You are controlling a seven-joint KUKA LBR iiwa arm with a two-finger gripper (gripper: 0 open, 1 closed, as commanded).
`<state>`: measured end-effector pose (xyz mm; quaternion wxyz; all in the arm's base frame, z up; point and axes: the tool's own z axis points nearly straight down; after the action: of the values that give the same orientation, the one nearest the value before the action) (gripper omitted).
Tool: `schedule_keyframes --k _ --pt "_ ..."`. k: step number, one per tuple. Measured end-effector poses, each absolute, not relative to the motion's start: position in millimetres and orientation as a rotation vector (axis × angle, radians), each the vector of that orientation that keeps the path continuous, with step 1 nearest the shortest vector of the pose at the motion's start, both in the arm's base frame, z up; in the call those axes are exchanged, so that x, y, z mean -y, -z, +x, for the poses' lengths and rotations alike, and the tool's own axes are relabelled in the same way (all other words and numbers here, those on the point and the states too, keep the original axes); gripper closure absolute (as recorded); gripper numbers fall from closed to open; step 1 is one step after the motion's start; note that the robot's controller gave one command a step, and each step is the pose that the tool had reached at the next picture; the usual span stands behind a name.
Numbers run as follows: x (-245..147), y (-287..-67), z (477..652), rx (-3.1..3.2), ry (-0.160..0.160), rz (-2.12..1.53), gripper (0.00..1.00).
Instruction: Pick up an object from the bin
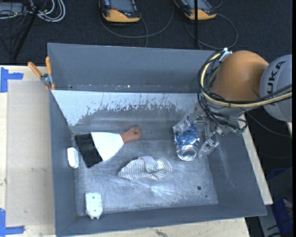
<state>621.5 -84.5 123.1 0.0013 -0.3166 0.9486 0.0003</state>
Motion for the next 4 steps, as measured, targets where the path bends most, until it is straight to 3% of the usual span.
schedule_keyframes --k 1,2,4 --pt "100.1 -79.7 625.4 -2.895 0.003 -1.192 0.0" --pt "99.3 -85.3 625.5 -2.894 0.003 -1.192 1.0" --pt "99.2 -95.1 627.3 -2.9 0.001 -1.189 1.0"
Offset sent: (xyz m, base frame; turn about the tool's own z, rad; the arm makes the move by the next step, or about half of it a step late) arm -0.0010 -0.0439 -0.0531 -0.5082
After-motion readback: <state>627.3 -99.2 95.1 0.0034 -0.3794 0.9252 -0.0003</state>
